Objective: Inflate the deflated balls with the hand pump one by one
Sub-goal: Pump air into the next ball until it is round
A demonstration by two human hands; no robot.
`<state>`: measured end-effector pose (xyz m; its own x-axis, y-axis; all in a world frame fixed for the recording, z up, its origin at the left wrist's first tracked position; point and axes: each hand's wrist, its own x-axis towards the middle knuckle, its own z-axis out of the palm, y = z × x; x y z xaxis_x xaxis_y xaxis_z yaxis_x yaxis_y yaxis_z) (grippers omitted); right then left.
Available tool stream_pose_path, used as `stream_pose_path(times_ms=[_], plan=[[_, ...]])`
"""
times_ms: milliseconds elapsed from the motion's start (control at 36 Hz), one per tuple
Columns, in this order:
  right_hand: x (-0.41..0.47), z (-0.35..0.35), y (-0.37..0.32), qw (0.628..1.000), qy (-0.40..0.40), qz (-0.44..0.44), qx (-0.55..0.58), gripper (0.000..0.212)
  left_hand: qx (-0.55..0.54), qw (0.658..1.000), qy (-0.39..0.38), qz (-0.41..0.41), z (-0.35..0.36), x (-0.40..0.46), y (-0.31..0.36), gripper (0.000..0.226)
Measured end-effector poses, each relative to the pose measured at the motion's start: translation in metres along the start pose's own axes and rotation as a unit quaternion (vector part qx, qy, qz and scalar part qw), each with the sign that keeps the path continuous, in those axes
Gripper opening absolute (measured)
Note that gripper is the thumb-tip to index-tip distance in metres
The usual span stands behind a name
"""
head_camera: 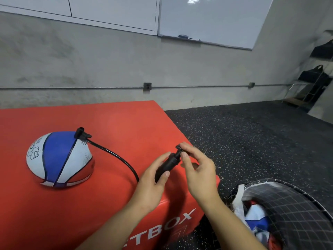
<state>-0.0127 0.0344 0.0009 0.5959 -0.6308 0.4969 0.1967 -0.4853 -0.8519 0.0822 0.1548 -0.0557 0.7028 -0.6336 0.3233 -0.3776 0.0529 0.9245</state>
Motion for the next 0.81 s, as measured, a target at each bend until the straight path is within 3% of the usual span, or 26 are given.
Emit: stream_pose_path(times_ms=[139, 250, 417, 806], plan=[[0.01, -0.009, -0.009, 1.0, 0.006, -0.001, 0.002, 0.029, -0.012, 1.0, -0.01, -0.003, 0.005, 0.001, 0.003, 0.052], [0.026, -0.021, -0.021, 0.997, 0.063, -0.016, 0.036, 0.036, -0.007, 1.0, -0.021, -0.004, 0.007, 0.0, 0.003, 0.053], [0.043, -0.042, -0.029, 0.992, 0.119, -0.018, 0.035, 0.025, -0.004, 0.999, -0.036, -0.004, 0.006, -0.001, 0.001, 0.058], [0.024, -0.008, -0.004, 0.999, 0.034, -0.009, 0.019, 0.029, -0.017, 0.999, -0.028, 0.002, 0.005, 0.005, -0.008, 0.052]])
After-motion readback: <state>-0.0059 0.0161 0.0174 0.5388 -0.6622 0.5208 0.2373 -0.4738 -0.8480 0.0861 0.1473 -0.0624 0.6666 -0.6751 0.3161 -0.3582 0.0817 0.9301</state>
